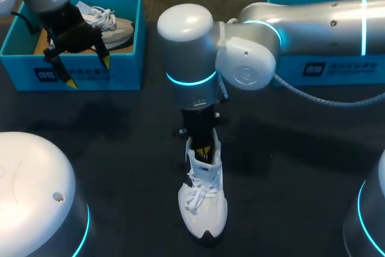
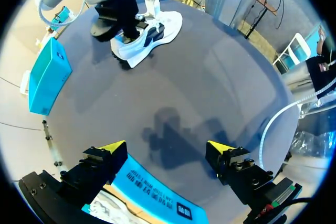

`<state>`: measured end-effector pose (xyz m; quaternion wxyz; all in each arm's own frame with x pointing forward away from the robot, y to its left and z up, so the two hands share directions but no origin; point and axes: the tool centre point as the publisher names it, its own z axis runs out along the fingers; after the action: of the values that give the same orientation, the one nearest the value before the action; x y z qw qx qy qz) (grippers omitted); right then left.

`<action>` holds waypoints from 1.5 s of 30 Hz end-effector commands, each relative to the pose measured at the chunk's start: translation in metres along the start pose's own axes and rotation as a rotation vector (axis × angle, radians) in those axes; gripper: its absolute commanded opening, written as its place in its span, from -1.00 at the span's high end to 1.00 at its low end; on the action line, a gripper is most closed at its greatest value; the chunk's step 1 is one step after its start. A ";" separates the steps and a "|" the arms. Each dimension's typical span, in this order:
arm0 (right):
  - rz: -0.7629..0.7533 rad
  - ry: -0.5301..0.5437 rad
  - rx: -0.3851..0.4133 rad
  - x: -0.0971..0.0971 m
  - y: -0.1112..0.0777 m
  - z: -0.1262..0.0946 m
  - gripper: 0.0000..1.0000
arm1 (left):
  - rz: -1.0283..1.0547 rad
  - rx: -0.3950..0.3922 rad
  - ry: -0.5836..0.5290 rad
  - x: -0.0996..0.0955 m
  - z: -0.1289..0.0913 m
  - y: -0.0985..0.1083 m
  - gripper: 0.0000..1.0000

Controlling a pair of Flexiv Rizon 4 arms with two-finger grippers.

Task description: Take the shoe out of the shoebox, open the shoe tongue, remove and reinsert the insole, then place the shoe into the shoebox

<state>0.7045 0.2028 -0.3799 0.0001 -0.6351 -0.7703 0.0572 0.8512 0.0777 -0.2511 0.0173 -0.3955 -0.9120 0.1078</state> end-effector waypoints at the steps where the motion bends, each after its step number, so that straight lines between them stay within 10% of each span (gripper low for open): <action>1: -0.005 -0.003 0.012 0.002 0.003 -0.002 1.00 | 0.001 -0.002 0.002 0.000 0.000 0.000 -1.00; 15: 0.013 0.089 0.057 0.002 0.005 0.024 1.00 | 0.001 -0.002 0.002 0.000 0.000 0.000 -1.00; 33: 0.021 0.039 0.088 -0.001 -0.025 -0.016 0.98 | 0.001 -0.002 0.002 0.000 0.000 0.000 -1.00; 43: 0.021 0.032 0.127 0.001 -0.034 -0.011 0.05 | 0.001 -0.002 0.002 0.000 0.000 0.000 -1.00; 45: 0.019 0.031 0.130 0.004 -0.034 -0.013 -0.41 | 0.001 -0.002 0.002 0.000 0.000 0.000 -1.00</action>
<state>0.6719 0.1990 -0.3637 0.0531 -0.6428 -0.7582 0.0957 0.8511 0.0777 -0.2510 0.0173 -0.3955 -0.9120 0.1077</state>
